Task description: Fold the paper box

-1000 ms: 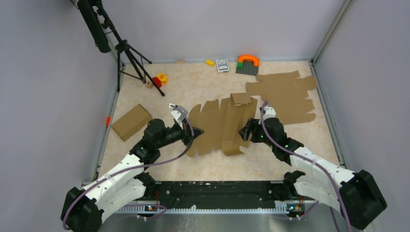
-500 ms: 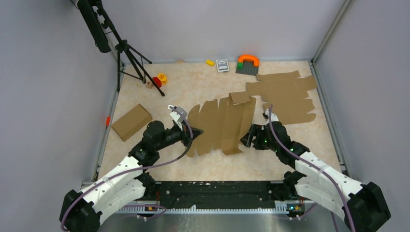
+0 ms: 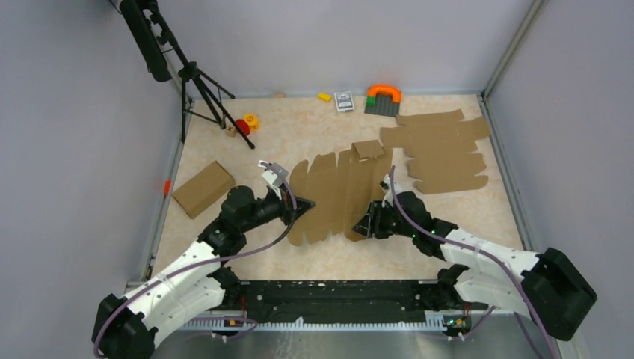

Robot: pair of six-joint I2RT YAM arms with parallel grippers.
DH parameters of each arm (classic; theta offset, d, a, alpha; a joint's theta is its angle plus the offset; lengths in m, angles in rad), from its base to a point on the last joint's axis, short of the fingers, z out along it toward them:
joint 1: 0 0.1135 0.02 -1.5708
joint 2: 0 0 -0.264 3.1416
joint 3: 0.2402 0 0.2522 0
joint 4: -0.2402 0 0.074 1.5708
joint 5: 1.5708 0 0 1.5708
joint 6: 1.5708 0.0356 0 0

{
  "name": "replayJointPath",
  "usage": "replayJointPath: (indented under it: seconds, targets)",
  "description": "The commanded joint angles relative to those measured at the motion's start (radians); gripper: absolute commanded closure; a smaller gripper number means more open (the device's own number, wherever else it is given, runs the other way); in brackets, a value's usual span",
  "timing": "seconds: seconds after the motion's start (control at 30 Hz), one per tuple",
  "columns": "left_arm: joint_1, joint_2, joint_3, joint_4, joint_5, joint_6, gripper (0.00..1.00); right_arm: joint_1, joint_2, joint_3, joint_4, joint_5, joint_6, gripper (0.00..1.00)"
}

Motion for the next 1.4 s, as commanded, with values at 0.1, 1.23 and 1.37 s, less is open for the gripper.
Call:
replayJointPath:
  seconds: [0.1, 1.23, 1.37]
  targets:
    - [-0.006, 0.013, 0.060, 0.007, -0.010, -0.099, 1.00, 0.038, 0.117, -0.042, 0.213, 0.002, 0.059, 0.60]
    - [-0.005, 0.034, 0.022, 0.047, -0.076, -0.301, 1.00, 0.089, 0.183, -0.181, 0.662, -0.013, 0.697, 0.17]
    - [-0.005, 0.032, 0.019, 0.045, -0.074, -0.300, 1.00, 0.106, 0.242, -0.186, 0.783, -0.005, 0.740, 0.21]
